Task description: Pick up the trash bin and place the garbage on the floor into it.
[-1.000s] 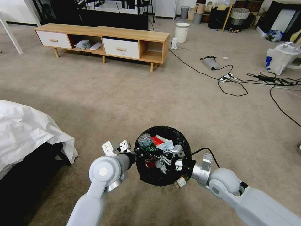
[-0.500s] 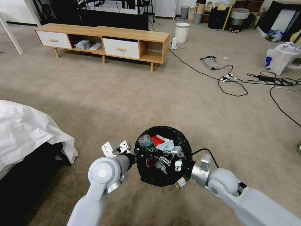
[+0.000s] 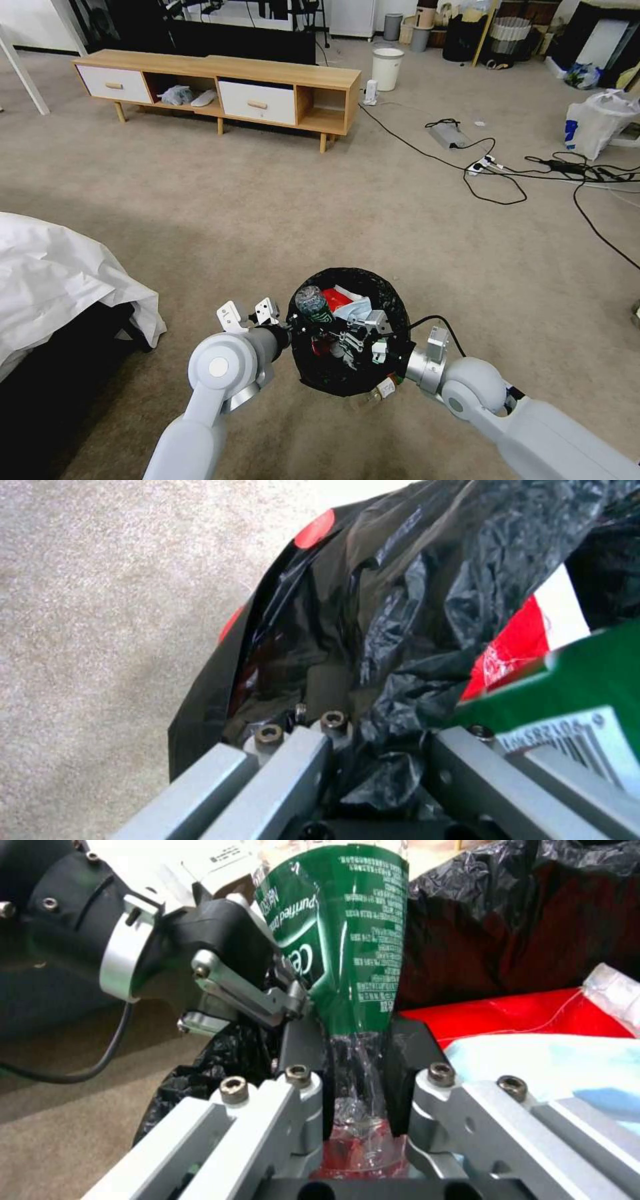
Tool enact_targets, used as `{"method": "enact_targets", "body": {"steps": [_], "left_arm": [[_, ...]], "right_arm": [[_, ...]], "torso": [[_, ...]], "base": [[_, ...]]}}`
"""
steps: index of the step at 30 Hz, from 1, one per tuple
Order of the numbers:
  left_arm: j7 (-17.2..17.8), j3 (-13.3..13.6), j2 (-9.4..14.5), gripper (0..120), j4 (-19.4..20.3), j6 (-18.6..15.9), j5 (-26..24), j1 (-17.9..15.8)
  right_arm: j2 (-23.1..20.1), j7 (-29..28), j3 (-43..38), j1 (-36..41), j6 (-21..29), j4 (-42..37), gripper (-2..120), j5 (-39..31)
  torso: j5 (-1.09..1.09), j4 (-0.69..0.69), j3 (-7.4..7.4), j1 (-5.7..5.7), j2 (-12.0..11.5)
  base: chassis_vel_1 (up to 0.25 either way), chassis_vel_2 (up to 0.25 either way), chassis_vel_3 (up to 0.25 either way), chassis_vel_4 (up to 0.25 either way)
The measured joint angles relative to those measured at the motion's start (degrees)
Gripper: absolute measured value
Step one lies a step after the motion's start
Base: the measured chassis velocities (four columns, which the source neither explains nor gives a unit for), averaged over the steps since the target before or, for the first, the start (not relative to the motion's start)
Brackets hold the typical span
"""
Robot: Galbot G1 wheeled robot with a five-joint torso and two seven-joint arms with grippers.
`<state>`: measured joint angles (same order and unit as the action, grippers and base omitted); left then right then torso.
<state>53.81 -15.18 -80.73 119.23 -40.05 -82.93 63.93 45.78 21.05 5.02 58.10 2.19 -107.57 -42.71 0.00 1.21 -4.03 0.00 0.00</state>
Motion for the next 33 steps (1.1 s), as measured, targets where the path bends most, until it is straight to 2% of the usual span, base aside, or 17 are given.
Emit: {"method": "enact_targets", "body": {"steps": [13, 33], "left_arm": [[-0.1, 1.2, -0.3, 0, 0.5, -0.2, 0.0, 1.0], [-0.5, 1.1, -0.2, 0, 0.1, -0.4, 0.9, 0.6]], "right_arm": [[0.6, -0.2, 0.7, -1.1, -0.1, 0.9, 13, -0.2], [-0.5, -1.1, -0.7, -0.1, 0.1, 0.4, 13, -0.1]], "torso": [[-0.01, 0.00, 0.00, 0.00, 0.0], [0.00, 0.00, 0.00, 0.00, 0.0]], "base": [[0.000, 0.000, 0.000, 0.000], [0.000, 0.000, 0.000, 0.000]]}}
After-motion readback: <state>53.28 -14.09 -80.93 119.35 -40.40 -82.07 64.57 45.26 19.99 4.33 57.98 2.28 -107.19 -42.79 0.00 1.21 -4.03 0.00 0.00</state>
